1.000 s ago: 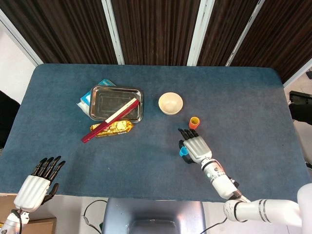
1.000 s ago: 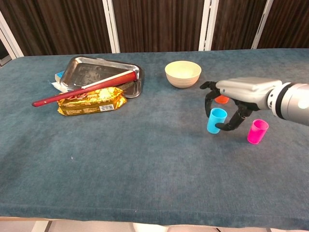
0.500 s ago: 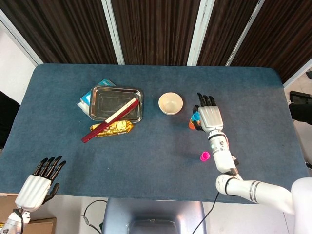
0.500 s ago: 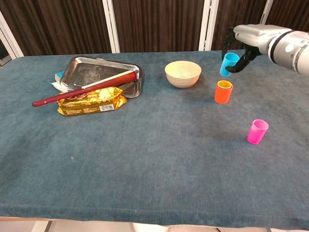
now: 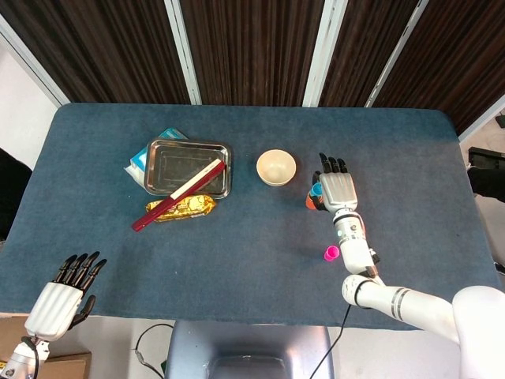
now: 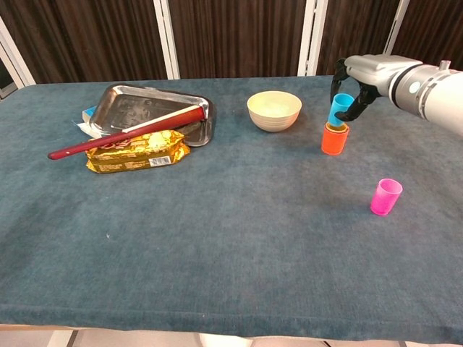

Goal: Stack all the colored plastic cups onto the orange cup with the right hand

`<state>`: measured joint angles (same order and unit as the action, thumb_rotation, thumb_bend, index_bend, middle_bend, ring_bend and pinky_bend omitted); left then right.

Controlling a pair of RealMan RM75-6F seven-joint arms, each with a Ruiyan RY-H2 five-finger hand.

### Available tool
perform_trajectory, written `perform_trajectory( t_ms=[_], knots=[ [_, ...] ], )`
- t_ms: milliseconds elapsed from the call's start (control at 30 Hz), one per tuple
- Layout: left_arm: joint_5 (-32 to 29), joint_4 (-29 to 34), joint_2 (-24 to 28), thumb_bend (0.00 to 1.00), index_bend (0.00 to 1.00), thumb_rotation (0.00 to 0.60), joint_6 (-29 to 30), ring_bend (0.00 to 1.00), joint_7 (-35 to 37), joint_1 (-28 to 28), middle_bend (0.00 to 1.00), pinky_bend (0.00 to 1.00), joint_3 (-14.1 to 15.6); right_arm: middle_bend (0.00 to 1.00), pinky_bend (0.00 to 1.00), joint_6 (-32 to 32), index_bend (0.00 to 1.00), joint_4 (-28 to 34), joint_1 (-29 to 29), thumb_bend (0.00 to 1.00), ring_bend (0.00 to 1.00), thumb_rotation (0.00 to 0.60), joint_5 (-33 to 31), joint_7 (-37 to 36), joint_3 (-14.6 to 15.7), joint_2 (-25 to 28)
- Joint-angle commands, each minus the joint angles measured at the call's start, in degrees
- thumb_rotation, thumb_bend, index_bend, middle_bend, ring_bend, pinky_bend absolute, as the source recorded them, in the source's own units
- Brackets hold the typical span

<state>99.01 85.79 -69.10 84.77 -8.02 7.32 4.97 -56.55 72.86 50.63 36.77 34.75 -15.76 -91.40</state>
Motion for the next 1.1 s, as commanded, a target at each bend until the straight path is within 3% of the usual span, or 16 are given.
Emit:
perform_trajectory(
  t_ms=[33, 200, 367, 433, 600, 733, 833, 933, 1100],
  knots=[
    [0.00, 0.00, -0.01, 0.50, 0.00, 0.600, 0.00, 0.00, -0.04, -0.01, 0.00, 0.09, 0.01, 0.03, 0.00, 0.15, 0.60, -0.29, 0.00, 0.49, 0.00, 0.600, -0.24, 0.29, 0.16, -0.26],
    [-0.16, -0.08, 0.01, 0.50, 0.00, 0.600, -0.16, 0.00, 0.10, 0.07, 0.00, 0.09, -0.05, 0.03, 0.00, 0.67, 0.51, 0.13, -0.02, 0.49, 0.00, 0.600, -1.95, 2.06, 0.63, 0.08],
    [-0.10, -0.08, 0.05, 0.50, 0.00, 0.600, -0.15, 0.00, 0.20, 0.12, 0.00, 0.09, -0.04, 0.00, 0.00, 1.38, 0.22, 2.77, -0.20, 0.49, 0.00, 0.600, -3.87, 3.90, 1.37, 1.80],
    [-0.08, -0.08, 0.08, 0.50, 0.00, 0.600, -0.08, 0.00, 0.31, 0.11, 0.00, 0.09, -0.04, 0.00, 0.00, 0.76, 0.18, 5.73, -1.12, 0.49, 0.00, 0.600, -1.80, 2.50, 1.70, 3.43],
    [-0.15, -0.14, 0.10, 0.50, 0.00, 0.600, -0.23, 0.00, 0.39, 0.16, 0.00, 0.09, -0.02, 0.00, 0.00, -1.87, 0.19, 18.75, -5.91, 0.49, 0.00, 0.600, 8.24, -3.11, 4.55, 10.95],
    [0.01, -0.01, -0.07, 0.50, 0.00, 0.600, -0.37, 0.00, 0.01, 0.21, 0.00, 0.09, 0.10, 0.00, 0.00, -2.25, 0.21, 30.90, -10.74, 0.49, 0.00, 0.600, 18.66, -8.02, 9.45, 19.16],
    [0.24, 0.07, -0.20, 0.50, 0.00, 0.600, -0.28, 0.00, -0.32, 0.15, 0.00, 0.09, 0.21, 0.00, 0.00, 0.23, 0.23, 36.27, -12.97, 0.49, 0.00, 0.600, 23.62, -11.20, 13.39, 24.07],
    [0.40, 0.09, -0.29, 0.50, 0.00, 0.600, -0.35, 0.00, -0.51, 0.17, 0.00, 0.09, 0.32, 0.00, 0.00, 2.20, 0.25, 36.55, -14.04, 0.49, 0.00, 0.600, 26.57, -12.72, 16.01, 25.79],
    [0.68, 0.12, -0.36, 0.50, 0.00, 0.600, -0.35, 0.00, -0.57, 0.19, 0.00, 0.09, 0.48, 0.00, 0.00, 2.34, 0.28, 31.34, -15.35, 0.49, 0.00, 0.600, 28.09, -13.08, 17.63, 23.10]
  ],
)
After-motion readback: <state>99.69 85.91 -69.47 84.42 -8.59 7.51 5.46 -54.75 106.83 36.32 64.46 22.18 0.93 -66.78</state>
